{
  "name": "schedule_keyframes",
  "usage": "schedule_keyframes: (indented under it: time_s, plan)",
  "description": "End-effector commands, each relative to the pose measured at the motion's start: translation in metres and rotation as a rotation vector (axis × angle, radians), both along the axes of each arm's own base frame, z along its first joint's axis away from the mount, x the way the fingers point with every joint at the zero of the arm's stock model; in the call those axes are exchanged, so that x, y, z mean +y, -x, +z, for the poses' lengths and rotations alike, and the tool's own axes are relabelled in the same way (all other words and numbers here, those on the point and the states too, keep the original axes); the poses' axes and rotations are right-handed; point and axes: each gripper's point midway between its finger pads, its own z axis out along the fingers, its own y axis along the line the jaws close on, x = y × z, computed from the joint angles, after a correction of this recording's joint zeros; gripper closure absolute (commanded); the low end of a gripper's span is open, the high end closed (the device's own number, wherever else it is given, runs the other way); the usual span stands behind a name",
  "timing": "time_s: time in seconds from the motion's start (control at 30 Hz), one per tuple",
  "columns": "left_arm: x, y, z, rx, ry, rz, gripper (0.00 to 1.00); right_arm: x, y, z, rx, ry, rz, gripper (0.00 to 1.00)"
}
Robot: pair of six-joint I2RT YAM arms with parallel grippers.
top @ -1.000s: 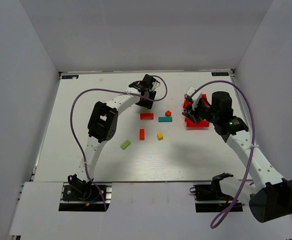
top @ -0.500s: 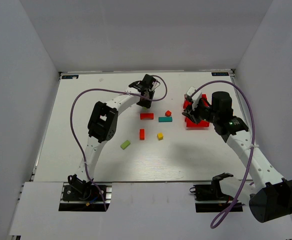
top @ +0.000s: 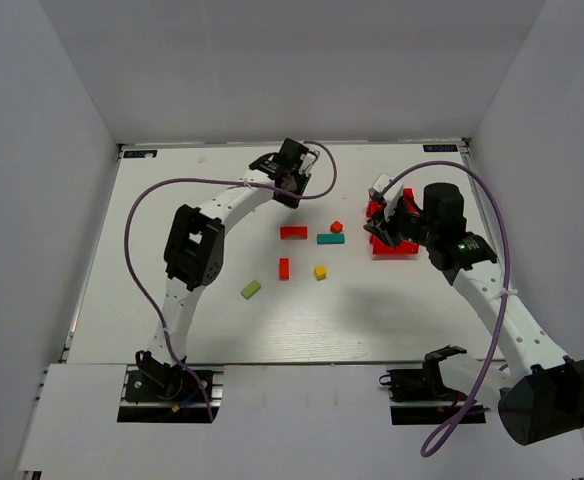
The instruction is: Build the wood block tower
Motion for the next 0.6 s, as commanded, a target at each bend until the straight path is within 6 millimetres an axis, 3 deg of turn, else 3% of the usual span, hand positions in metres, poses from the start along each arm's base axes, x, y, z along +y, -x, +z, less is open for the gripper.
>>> schedule_keyframes:
  time_s: [0.0,0.03,0.07,0.17,0.33,0.57]
  plan:
    - [0.004,0.001,0.101,-0.176,0.071,-0.125,1.0,0.003,0.002,0.0,-0.008,-0.002,0.025,0.76]
    - [0.006,0.005,0.1,-0.177,0.057,-0.156,1.0,0.003,0.002,0.002,-0.017,0.001,0.028,0.76]
    - [0.005,0.012,0.112,-0.194,0.067,-0.204,1.0,0.003,0.003,0.001,-0.015,0.001,0.035,0.76]
    - [0.001,0.032,0.108,-0.172,0.048,-0.38,1.0,0.004,0.004,-0.001,-0.018,0.006,0.044,0.76]
    - [0.017,0.051,0.111,-0.186,-0.056,-0.585,1.0,0.006,0.009,-0.001,-0.007,0.0,0.065,0.76]
    - [0.015,0.092,0.108,-0.177,-0.078,-0.946,1.0,0.006,0.01,0.0,-0.01,-0.003,0.072,0.76]
